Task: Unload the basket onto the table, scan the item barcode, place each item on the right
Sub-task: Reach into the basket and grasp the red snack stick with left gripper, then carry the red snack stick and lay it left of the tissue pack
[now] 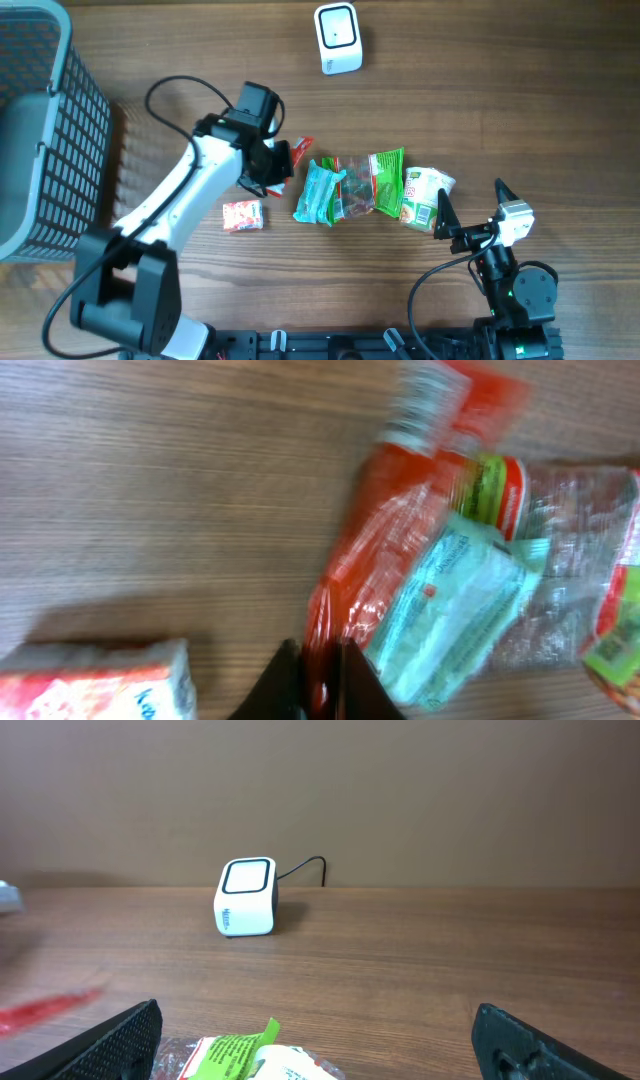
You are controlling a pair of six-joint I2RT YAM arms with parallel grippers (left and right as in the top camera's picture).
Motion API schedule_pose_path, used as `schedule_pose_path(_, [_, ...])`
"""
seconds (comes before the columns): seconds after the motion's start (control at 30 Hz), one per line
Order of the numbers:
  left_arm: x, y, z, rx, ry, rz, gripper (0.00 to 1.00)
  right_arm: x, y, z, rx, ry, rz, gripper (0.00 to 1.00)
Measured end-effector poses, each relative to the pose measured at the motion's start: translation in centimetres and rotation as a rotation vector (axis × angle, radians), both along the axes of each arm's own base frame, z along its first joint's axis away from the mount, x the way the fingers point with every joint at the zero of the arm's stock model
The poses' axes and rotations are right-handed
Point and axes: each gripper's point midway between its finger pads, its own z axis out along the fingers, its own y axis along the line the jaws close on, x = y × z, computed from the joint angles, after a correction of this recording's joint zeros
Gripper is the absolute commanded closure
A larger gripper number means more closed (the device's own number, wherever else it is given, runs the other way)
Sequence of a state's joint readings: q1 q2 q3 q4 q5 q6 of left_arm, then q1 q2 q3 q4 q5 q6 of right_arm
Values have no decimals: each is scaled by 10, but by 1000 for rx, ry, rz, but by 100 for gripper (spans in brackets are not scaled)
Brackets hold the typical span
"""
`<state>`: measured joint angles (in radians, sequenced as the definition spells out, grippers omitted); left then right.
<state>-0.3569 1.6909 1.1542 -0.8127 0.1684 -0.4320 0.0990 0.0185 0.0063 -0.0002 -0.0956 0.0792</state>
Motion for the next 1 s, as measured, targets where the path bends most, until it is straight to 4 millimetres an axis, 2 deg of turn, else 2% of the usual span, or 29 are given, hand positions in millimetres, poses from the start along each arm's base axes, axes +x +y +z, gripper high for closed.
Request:
schedule_pose_path(0.1, [2, -8, -15, 0, 6, -11, 0, 0, 0, 0, 0, 0, 0, 0])
schedule_pose_path(0.23, [8, -7, -11, -13, -20, 8, 0, 0, 0, 0, 0, 0, 0, 0])
schedule_pose_path(0.33, [25, 15, 25, -43, -132, 80, 0, 0, 0, 0, 0, 0, 0, 0])
schedule_pose_path(0.47, [40, 68, 84, -44, -311, 227, 0, 0, 0, 0, 0, 0, 0, 0])
schedule_pose_path(0.57, [43, 99, 103, -29, -374, 309, 0, 0, 0, 0, 0, 0, 0, 0])
schedule_pose_path(0.63, [44, 109, 103, -17, -377, 337, 0, 0, 0, 0, 0, 0, 0, 0])
schedule_pose_path(1.0, [44, 109, 103, -17, -377, 338, 0, 0, 0, 0, 0, 0, 0, 0])
